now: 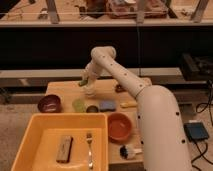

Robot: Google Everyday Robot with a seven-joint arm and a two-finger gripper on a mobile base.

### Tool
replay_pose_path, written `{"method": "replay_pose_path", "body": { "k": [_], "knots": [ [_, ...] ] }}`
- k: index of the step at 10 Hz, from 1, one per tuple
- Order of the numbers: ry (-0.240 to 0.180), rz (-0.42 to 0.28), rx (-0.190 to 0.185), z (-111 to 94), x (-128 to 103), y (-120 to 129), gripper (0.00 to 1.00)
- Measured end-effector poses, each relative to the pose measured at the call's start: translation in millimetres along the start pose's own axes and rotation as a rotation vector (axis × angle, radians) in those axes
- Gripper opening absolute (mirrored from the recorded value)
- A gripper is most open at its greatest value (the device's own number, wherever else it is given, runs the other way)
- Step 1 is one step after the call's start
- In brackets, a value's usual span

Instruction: Place pepper in paper cup

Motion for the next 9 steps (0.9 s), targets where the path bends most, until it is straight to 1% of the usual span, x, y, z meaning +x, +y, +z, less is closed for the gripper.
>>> {"method": "replay_pose_path", "body": {
  "k": [1,3,5,8,9],
  "knots": [
    [0.000,0.002,-0.001,-0.3,0.5,0.1,0.80],
    [-0.003,0.000,-0.001,-0.1,0.9,0.2,0.80],
    [-0.015,-0.007,0.008,-2.6,0.9,-0.9,0.80],
    [-0.053,-0.040,0.014,-17.7,4.1,-5.0,0.80],
    [-0.073,-0.056,0.015,-20.3,6.6,-4.2,0.80]
  ]
}}
